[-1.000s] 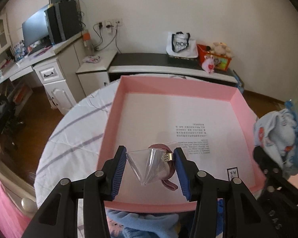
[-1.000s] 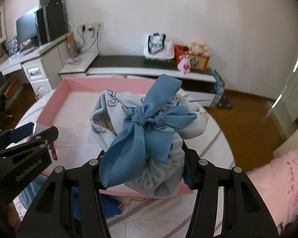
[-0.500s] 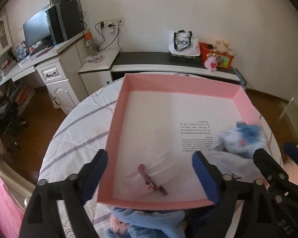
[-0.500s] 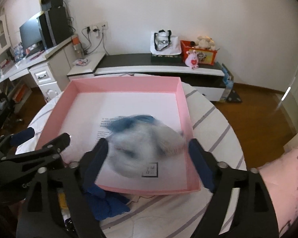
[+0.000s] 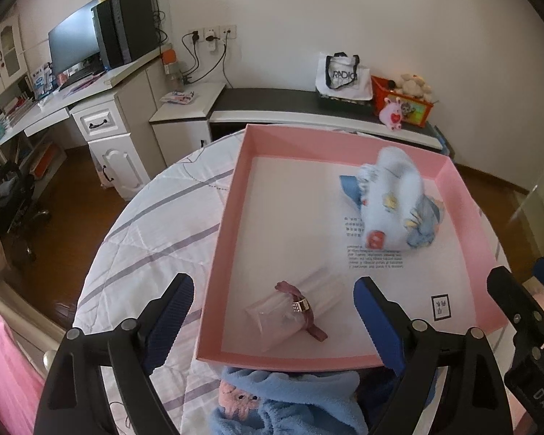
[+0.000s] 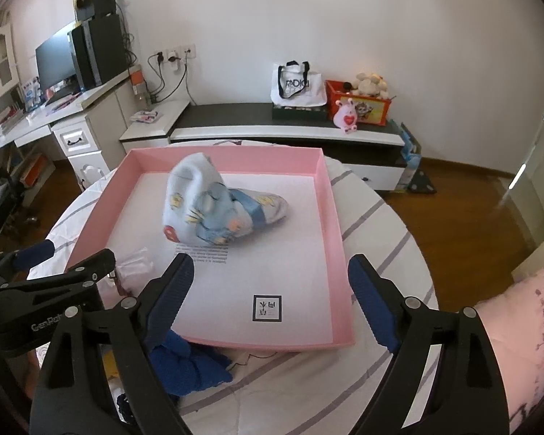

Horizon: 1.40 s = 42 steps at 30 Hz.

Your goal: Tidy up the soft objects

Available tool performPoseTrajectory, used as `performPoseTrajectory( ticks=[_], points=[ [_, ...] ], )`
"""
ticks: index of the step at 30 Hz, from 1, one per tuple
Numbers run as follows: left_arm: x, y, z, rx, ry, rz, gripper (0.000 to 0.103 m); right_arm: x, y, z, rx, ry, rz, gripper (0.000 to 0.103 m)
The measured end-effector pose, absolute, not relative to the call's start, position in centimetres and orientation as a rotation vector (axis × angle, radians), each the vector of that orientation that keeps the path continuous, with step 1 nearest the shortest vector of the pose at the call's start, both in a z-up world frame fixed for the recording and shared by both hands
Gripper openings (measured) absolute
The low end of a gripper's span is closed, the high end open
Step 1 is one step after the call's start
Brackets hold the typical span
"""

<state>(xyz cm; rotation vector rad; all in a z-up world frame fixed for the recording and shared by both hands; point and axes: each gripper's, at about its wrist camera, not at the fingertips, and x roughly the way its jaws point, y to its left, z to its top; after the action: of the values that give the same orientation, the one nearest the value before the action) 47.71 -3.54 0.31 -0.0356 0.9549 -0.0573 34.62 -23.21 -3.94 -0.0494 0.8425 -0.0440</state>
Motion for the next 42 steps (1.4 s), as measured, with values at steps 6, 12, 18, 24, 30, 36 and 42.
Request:
performPoseTrajectory(
  ticks=[6,12,18,24,30,36,42],
  points=[
    [46.2,-3.3,0.6,-0.036,0.955,-0.059,0.087,34.5,-23.6,-3.9,-0.044,0.844,-0.047,0.085],
    [44.5,-3.4,1.6,-0.031,0.936,-0.068,0.087,33.4,-23.5,-3.4,-0.055,0.822,-0.056,0.085],
    [41.5,-3.9,3.1,-0.007,0.877,-0.076,0.089,31.3,-23.1,-2.2,-0.067,0.773,-0.043,0.089],
    [37.3,-3.8,4.6,0.026,0.784,-0.066,0.095,28.6,-23.0,-0.3,-0.073,0.697,-0.043,0.094],
    [32.4,-3.0,5.9,-0.001,0.693,-0.081,0.102,25.3,-23.2,2.1,-0.053,0.604,-0.036,0.102],
    [27.8,-1.9,7.2,-0.016,0.598,-0.067,0.103,22.3,-22.8,4.2,-0.077,0.508,-0.042,0.103],
    [22.9,-1.6,7.7,-0.01,0.507,-0.055,0.103,19.5,-22.8,6.1,-0.071,0.424,-0.035,0.103]
  ],
)
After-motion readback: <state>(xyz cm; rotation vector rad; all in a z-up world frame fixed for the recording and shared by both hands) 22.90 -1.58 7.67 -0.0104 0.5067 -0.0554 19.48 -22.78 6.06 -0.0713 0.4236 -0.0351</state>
